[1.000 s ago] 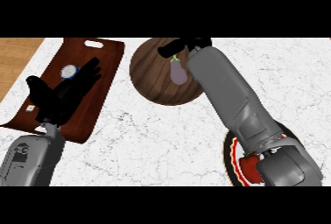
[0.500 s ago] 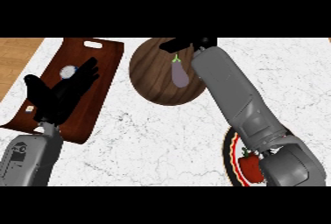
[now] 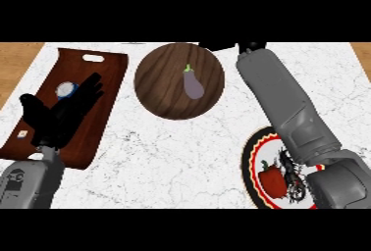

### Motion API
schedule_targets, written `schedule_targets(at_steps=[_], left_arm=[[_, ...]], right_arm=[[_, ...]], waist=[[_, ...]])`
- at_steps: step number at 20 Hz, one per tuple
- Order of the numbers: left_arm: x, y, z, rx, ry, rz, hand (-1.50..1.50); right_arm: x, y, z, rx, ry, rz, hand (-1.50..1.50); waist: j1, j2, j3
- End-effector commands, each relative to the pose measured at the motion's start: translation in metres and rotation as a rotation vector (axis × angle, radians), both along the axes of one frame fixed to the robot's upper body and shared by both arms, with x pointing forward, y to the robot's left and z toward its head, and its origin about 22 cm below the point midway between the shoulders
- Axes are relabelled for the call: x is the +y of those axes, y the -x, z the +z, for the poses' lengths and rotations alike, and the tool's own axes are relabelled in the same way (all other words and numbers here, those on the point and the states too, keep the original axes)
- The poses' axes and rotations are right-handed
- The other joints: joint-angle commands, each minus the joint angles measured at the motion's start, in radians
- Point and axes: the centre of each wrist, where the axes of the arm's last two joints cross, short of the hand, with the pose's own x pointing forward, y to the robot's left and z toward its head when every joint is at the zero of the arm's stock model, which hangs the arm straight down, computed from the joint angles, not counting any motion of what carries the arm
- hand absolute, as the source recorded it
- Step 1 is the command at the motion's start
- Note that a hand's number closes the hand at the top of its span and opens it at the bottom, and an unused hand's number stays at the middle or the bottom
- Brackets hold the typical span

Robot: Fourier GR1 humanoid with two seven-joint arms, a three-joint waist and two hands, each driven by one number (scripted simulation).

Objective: Pick the eggplant from the plate and place it in the bowl

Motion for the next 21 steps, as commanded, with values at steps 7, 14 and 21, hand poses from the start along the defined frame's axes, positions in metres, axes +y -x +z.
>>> schedule_targets(at_steps=[7, 14, 21], left_arm=[[0.028, 0.014, -0.012, 0.048, 0.006, 0.104, 0.0], [0.033, 0.023, -0.02, 0.058, -0.005, 0.137, 0.0], [0.047, 0.029, -0.015, 0.069, 0.004, 0.157, 0.0]], right_arm=[[-0.026, 0.013, -0.014, -0.108, 0.053, 0.245, -1.5], [-0.045, 0.043, -0.027, -0.177, -0.132, 0.479, -1.5], [-0.068, 0.105, -0.053, -0.192, -0.196, 0.59, 1.5]], waist=[[-0.099, -0.042, 0.0], [-0.141, -0.054, 0.0], [-0.154, -0.055, -0.001]])
